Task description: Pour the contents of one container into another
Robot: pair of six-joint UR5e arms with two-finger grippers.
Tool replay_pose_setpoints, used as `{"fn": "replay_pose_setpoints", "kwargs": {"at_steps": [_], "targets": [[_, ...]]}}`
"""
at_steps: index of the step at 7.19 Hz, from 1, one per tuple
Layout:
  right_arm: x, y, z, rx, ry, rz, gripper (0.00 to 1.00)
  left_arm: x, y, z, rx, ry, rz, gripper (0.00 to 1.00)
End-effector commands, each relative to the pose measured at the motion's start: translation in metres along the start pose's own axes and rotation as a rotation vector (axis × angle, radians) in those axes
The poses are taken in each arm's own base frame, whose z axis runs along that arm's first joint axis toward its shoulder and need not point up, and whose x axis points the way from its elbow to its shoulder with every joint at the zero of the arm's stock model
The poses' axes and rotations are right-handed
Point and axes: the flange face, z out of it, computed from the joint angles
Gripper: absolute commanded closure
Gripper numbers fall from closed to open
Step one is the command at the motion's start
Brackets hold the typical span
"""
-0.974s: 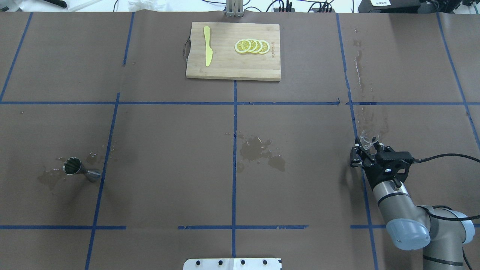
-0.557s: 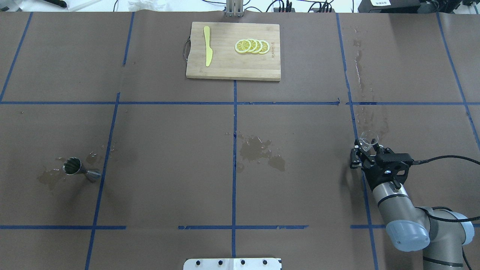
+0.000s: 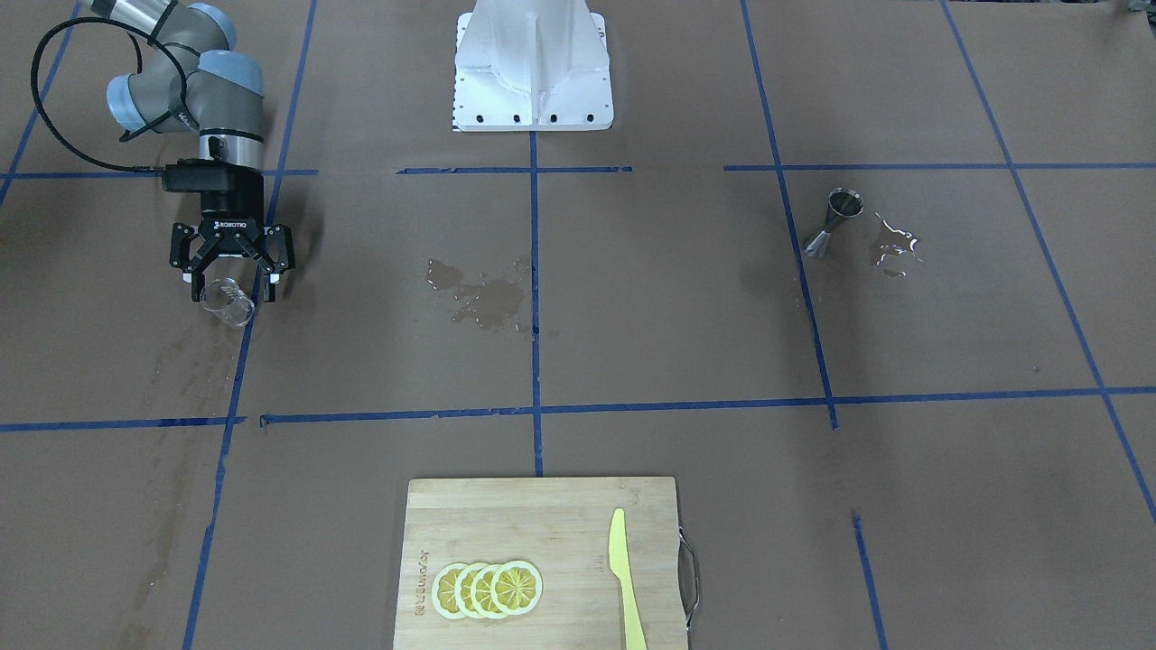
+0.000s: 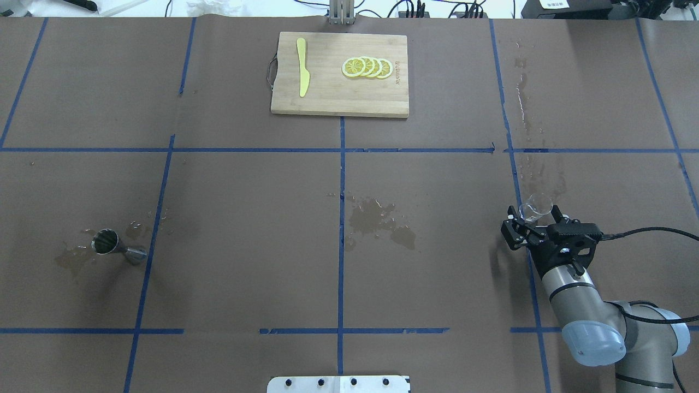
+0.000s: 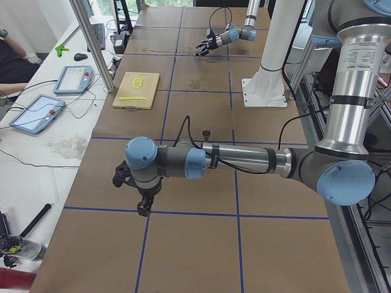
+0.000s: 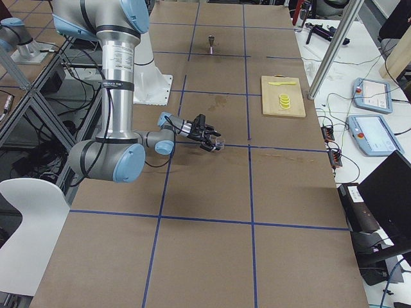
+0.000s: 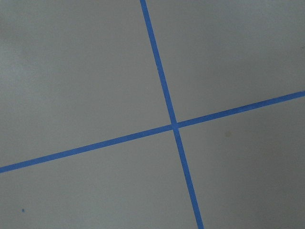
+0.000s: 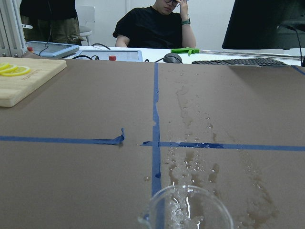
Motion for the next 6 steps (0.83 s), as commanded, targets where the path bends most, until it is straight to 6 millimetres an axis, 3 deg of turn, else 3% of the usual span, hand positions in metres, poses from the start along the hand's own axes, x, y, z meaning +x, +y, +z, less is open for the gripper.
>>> {"fn": "replay_pose_setpoints", "kwargs": {"at_steps": [1, 5, 6], "targets": [[0.0, -0.001, 0.0, 0.001, 0.0, 0.002, 0.0, 0.0, 0.0, 0.0, 0.0, 0.001, 0.002, 0.0], [-0.009, -0.034, -0.013, 0.082, -0.008, -0.043, 0.0, 0.003, -0.001, -0.002, 0.004, 0.002, 0.007, 0.0], [-0.009, -0.034, -0.013, 0.082, -0.008, -0.056, 0.0, 0.003, -0.001, -0.003, 0.006, 0.002, 0.007, 0.0]]}}
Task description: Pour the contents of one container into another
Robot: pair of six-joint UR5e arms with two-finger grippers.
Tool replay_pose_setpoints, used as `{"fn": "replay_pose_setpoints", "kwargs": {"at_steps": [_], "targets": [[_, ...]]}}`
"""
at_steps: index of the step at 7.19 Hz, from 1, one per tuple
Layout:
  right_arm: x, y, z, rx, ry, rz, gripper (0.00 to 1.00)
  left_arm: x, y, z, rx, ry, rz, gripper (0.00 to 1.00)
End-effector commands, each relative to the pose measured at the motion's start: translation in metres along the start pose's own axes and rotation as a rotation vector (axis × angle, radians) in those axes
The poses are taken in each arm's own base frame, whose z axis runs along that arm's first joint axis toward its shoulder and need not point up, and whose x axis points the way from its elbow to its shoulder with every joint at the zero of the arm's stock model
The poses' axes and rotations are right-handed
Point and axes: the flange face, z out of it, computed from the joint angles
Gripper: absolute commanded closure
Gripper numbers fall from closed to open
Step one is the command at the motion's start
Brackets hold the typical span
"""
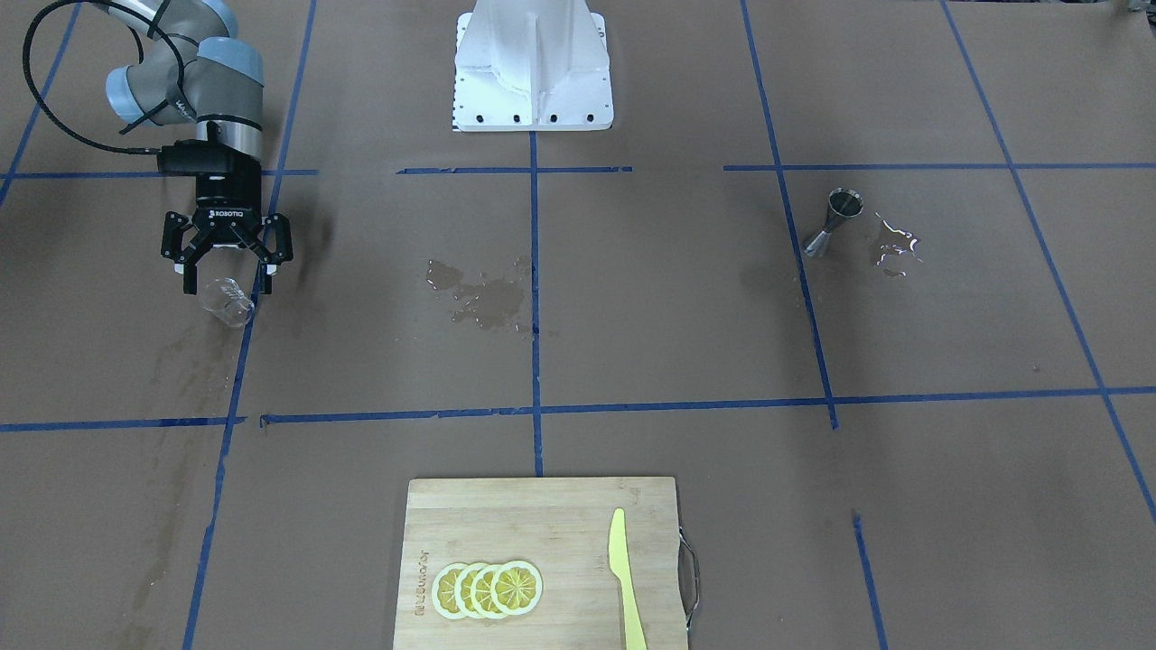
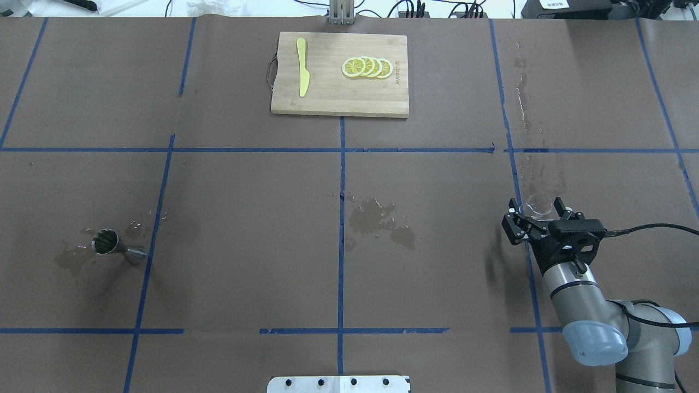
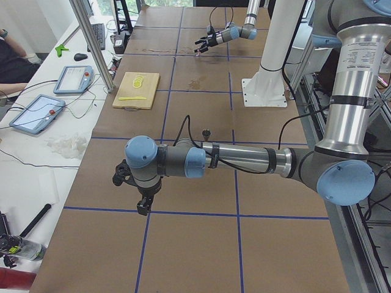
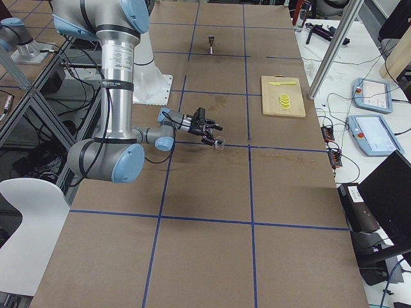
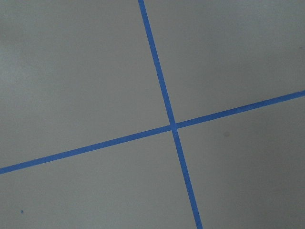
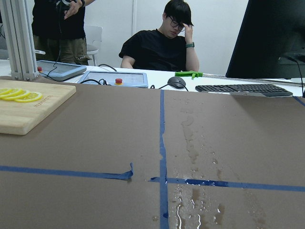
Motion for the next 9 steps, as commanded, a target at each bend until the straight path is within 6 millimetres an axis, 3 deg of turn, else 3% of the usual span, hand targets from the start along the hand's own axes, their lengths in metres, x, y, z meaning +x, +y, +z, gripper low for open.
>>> {"fn": "replay_pose_setpoints", "kwargs": {"at_steps": [1, 3, 5, 7, 9], "targets": [[-0.003, -0.007, -0.002, 0.001, -0.005, -0.026, 0.0, 0.001, 0.0, 0.0, 0.001, 0.001, 0.001, 0.0], [0.014, -0.024, 0.024, -0.094, 0.005, -0.084, 0.0, 0.002, -0.001, -0.001, 0.003, -0.001, 0.003, 0.0], [0.049, -0.069, 0.066, -0.228, 0.002, -0.135, 0.0, 0.001, -0.001, -0.002, 0.004, 0.0, 0.002, 0.0], [0.119, -0.134, 0.103, -0.373, -0.027, -0.186, 0.0, 0.002, -0.001, -0.003, 0.005, -0.002, 0.004, 0.0], [0.205, -0.197, 0.12, -0.522, -0.091, -0.212, 0.0, 0.002, -0.001, -0.003, 0.005, 0.0, 0.004, 0.0]]}}
